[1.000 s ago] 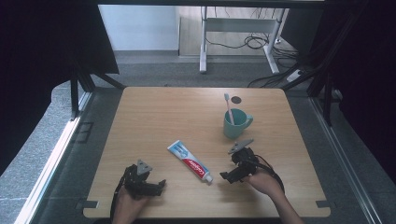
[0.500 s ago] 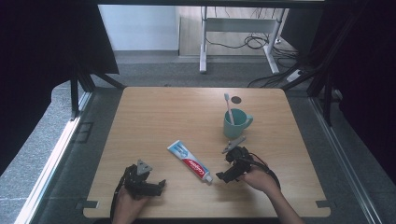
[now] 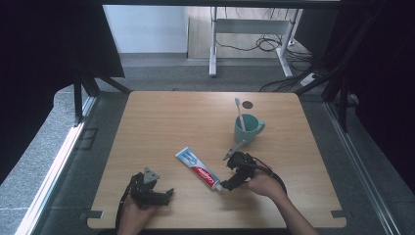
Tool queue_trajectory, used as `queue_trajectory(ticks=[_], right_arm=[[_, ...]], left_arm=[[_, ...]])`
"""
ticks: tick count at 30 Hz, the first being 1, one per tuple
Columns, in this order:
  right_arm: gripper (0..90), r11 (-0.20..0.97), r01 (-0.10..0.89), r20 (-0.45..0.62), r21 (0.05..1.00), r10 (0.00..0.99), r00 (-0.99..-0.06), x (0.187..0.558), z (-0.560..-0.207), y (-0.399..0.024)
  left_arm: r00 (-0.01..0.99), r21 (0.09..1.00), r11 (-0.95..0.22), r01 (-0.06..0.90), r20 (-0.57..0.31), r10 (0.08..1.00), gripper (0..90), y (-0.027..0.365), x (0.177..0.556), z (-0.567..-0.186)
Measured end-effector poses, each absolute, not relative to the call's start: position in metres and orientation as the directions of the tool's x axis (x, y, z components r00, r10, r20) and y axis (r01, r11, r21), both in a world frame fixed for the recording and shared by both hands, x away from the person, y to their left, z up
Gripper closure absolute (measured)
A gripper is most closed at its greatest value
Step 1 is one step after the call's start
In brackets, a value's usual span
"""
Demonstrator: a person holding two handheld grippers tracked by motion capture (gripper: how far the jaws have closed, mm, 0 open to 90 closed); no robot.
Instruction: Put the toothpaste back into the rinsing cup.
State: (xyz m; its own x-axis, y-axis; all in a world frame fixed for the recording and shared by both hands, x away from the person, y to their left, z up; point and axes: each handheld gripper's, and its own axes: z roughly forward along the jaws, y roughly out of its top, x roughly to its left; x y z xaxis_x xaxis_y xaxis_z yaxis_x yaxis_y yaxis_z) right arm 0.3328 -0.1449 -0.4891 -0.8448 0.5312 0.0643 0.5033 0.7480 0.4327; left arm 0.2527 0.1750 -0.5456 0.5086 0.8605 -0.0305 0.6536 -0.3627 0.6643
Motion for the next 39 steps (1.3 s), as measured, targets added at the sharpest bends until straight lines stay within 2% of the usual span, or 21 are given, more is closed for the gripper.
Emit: queue_trajectory(ticks=[11, 39], right_arm=[[6.3, 0.772, 0.512, 0.098, 0.375, 0.517, -0.850, 0.342, -0.491, -0.124], [23.1, 0.805, 0.536, 0.106, 0.255, 0.528, -0.843, 0.364, -0.492, -0.064]], left_arm=[[0.508, 0.664, -0.362, 0.654, -0.031, 0.861, 0.0, 0.175, 0.253, -0.546], [0.509, 0.664, -0.364, 0.653, -0.030, 0.860, 0.0, 0.175, 0.253, -0.546]])
